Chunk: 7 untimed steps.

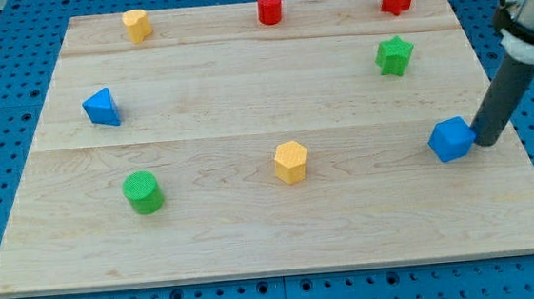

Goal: Move green star towards the blue cube

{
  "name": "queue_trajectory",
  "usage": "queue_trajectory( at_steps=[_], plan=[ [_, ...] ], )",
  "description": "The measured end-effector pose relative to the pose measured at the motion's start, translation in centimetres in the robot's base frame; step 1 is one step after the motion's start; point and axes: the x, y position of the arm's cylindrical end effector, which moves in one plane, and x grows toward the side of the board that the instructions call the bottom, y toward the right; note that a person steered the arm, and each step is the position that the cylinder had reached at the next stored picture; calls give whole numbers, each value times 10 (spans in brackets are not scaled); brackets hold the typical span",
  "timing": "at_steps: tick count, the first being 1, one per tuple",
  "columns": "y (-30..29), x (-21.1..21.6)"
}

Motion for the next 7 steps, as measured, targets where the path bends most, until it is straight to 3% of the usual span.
queue_trajectory(
  at_steps=[1,3,4,5,7],
  plan=[
    [-13,15],
    [-40,-4],
    [-14,-21],
    [56,-67],
    [48,-180]
  ],
)
